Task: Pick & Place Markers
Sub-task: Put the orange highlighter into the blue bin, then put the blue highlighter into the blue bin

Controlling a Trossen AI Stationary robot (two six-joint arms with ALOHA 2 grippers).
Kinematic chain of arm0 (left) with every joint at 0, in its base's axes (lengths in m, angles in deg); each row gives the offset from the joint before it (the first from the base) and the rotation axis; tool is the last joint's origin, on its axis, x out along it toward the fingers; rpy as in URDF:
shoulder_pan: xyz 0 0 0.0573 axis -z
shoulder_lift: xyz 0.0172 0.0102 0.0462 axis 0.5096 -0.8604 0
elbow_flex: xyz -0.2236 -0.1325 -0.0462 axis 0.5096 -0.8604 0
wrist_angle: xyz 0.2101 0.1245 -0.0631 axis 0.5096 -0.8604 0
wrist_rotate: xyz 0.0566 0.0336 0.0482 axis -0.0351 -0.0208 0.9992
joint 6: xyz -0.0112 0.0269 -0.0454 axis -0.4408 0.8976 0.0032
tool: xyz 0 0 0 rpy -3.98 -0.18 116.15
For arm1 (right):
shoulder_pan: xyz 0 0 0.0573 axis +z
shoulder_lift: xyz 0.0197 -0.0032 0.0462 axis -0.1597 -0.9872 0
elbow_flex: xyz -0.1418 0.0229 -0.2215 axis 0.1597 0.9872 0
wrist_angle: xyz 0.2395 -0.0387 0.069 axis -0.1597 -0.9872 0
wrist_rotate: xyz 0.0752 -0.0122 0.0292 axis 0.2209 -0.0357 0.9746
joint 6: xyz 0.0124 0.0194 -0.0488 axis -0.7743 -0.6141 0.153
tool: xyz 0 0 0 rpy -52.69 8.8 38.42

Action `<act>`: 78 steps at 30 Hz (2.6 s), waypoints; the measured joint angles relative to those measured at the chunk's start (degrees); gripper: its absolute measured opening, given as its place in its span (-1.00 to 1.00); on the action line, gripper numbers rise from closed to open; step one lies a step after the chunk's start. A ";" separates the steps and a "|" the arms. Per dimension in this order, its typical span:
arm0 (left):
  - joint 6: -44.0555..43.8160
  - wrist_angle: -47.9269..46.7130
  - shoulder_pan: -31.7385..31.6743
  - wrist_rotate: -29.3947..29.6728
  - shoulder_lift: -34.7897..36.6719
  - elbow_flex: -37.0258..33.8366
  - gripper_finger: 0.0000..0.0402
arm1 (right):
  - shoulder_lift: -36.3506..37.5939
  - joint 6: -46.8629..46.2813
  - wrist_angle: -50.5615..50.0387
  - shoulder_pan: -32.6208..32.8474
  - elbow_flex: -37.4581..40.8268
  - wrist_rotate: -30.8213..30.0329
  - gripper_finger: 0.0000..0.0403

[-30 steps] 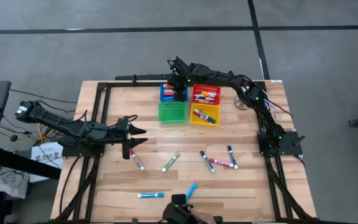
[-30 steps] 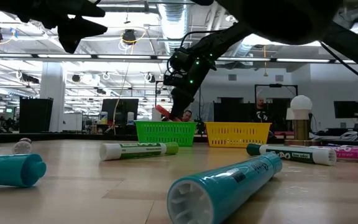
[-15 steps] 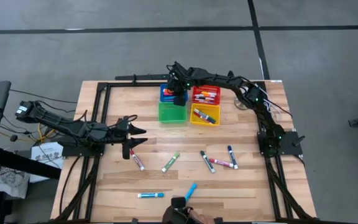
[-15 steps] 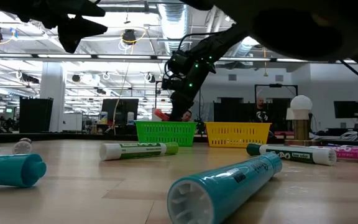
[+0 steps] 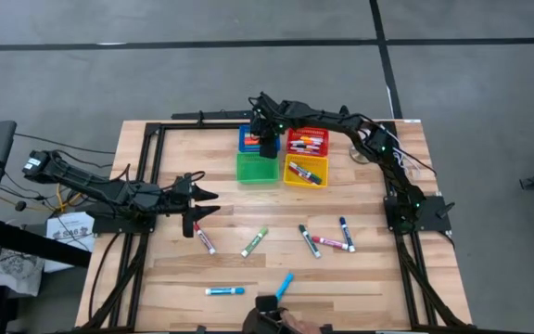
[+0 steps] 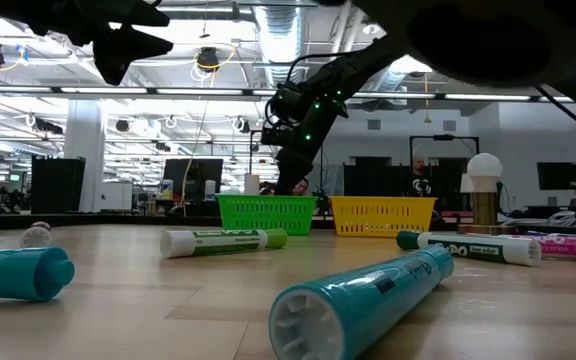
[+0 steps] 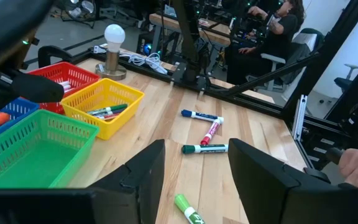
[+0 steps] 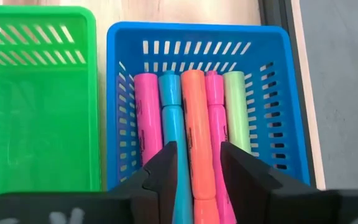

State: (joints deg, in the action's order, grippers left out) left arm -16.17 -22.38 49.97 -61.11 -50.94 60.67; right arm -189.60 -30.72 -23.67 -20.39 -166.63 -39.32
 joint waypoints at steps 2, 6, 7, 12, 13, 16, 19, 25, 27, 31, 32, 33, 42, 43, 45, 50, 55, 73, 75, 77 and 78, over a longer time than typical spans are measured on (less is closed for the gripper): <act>0.00 0.00 0.00 0.00 0.00 0.00 -0.12 | 0.02 0.02 0.03 0.21 0.00 -0.01 -0.40; 0.00 0.00 0.00 0.00 0.00 -0.02 -0.12 | 0.44 -0.04 0.29 0.89 -1.25 0.00 -0.37; 0.00 0.00 0.00 -0.01 0.00 -0.01 -0.12 | 0.44 -0.72 -0.29 1.13 -2.21 -0.02 -0.37; -0.02 0.00 0.00 -0.02 0.00 0.00 -0.12 | 0.57 -7.16 -0.77 2.63 -6.46 0.00 -0.41; -0.02 0.00 0.00 -0.02 0.00 0.00 -0.12 | 0.57 -7.43 -1.74 2.99 -7.44 0.04 -0.42; -0.01 0.00 0.00 -0.02 0.00 -0.01 -0.12 | 0.57 -7.41 -4.78 4.10 -10.62 0.16 -0.46; 0.00 0.00 0.00 -0.02 0.00 0.00 -0.12 | 0.57 -7.58 -9.38 5.17 -13.66 1.45 -0.48; 0.46 -0.01 0.00 -0.04 0.00 0.00 -0.12 | 0.68 -8.13 -26.00 7.94 -18.61 6.25 -0.49; 1.63 -0.02 0.00 -0.52 -0.02 0.00 -0.12 | 0.70 -8.17 -31.98 9.04 -18.96 6.29 -0.49; 2.89 -0.07 0.00 -2.06 0.00 0.00 -0.12 | 0.68 -8.90 -41.50 11.48 -19.06 6.48 -0.49; 2.90 -0.14 0.00 -2.48 0.00 0.00 -0.12 | 0.68 -8.98 -43.26 12.19 -19.06 6.88 -0.49; 2.94 -0.23 0.00 -3.30 0.00 0.00 -0.12 | 0.68 -9.03 -44.43 12.88 -19.06 7.56 -0.49; 2.16 -0.45 0.02 -11.52 -0.01 0.00 -0.12 | 4.97 -13.63 -48.09 17.73 -17.90 10.47 -0.49; 2.09 -0.48 0.02 -12.06 -0.02 0.00 -0.12 | 5.76 -14.59 -48.39 18.27 -17.11 10.26 -0.49; 1.43 -0.48 0.02 -12.77 0.00 0.00 -0.12 | 7.32 -16.23 -47.94 19.61 -15.31 10.05 -0.49; 1.07 -0.76 0.02 -13.75 -0.02 0.00 -0.12 | 12.88 -21.57 -45.45 23.72 -7.95 6.54 -0.49; 1.07 -0.61 0.02 -13.88 -0.02 0.00 -0.12 | 20.41 -28.62 -36.96 28.34 3.49 3.01 -0.49; -3.82 10.41 0.02 -12.25 -0.42 -0.01 -0.12 | 57.00 -56.73 -0.72 37.22 43.11 -8.43 -0.49; -5.37 12.45 0.22 -13.19 -0.84 0.00 -0.12 | 60.44 -59.16 2.74 39.06 46.59 -12.88 -0.49; -5.62 14.18 0.49 -16.10 -1.88 0.00 -0.12 | 63.42 -61.56 5.67 40.91 49.71 -17.01 -0.49; -5.88 14.87 0.77 -17.44 -2.70 0.15 -0.12 | 64.74 -62.61 6.48 41.78 51.20 -18.46 -0.49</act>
State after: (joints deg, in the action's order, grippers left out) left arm -22.06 -7.51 50.74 -78.54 -53.64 60.82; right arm -124.86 -93.32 -17.19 21.38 -115.43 -57.78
